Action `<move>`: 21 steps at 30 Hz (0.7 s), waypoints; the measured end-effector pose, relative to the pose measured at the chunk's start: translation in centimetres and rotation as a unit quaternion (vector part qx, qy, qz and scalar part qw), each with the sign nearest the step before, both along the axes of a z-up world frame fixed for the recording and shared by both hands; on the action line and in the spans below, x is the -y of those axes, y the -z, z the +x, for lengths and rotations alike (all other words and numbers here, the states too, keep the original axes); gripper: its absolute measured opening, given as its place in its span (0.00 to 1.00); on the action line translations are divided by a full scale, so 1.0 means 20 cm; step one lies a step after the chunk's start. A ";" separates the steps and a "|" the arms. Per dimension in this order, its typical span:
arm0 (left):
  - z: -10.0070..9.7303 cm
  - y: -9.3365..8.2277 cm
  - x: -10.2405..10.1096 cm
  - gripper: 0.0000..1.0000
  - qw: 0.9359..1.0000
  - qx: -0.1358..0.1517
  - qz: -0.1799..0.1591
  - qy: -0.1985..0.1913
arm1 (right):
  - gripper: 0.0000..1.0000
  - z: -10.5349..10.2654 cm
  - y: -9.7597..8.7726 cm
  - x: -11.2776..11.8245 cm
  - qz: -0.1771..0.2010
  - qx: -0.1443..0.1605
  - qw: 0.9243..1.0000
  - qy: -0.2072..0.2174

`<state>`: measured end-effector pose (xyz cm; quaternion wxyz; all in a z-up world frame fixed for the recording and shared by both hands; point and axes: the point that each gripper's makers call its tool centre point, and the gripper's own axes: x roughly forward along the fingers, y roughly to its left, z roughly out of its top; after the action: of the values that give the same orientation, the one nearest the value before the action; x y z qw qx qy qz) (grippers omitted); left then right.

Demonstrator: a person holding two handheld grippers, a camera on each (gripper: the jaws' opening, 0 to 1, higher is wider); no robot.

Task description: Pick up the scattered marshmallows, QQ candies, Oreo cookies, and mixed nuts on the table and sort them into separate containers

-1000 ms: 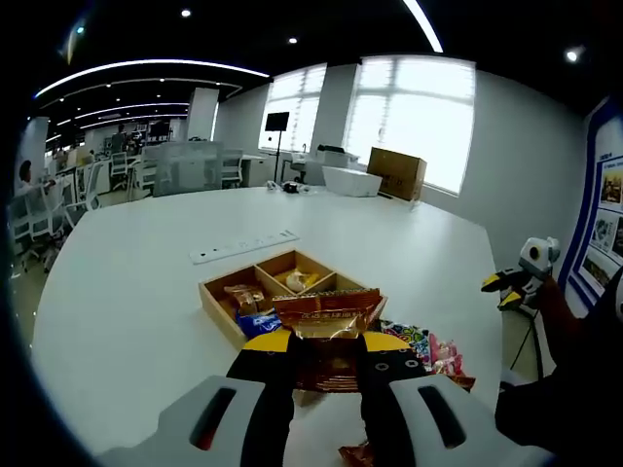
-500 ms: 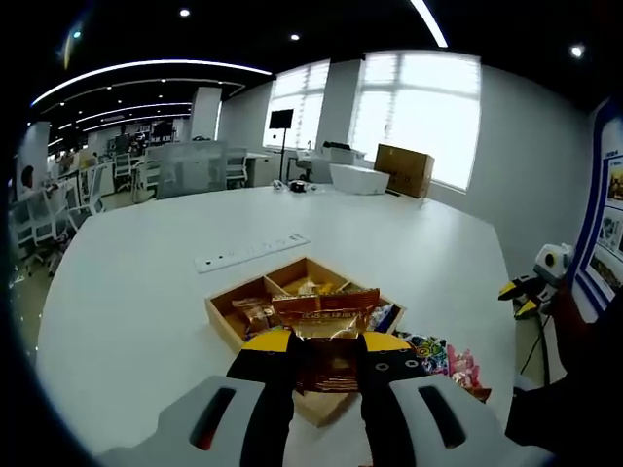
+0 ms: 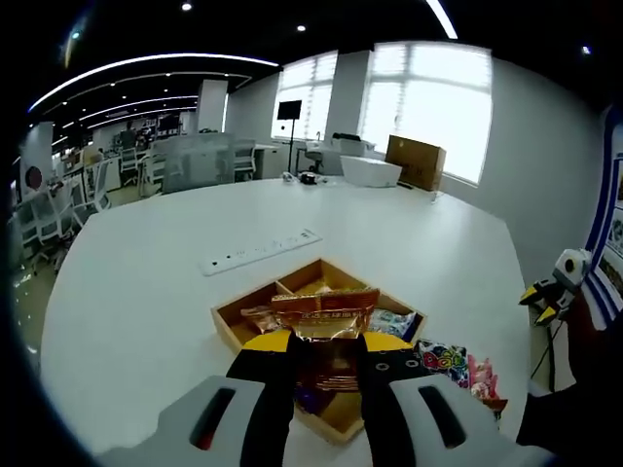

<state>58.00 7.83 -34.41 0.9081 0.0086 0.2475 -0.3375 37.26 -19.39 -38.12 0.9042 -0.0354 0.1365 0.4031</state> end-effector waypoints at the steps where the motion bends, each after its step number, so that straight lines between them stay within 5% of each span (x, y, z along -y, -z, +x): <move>1: 0.01 0.01 0.00 0.29 1.000 -0.002 0.003 -0.002 | 0.26 0.00 0.00 0.00 0.000 0.000 1.000 0.000; 21: 0.22 0.11 0.04 0.29 0.999 -0.027 0.038 -0.026 | 0.26 0.00 -0.03 0.04 -0.002 0.006 1.000 0.007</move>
<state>62.39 7.00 -36.63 0.9086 0.0278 0.2845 -0.3045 37.22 -20.23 -37.49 0.9078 -0.0384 0.1323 0.3961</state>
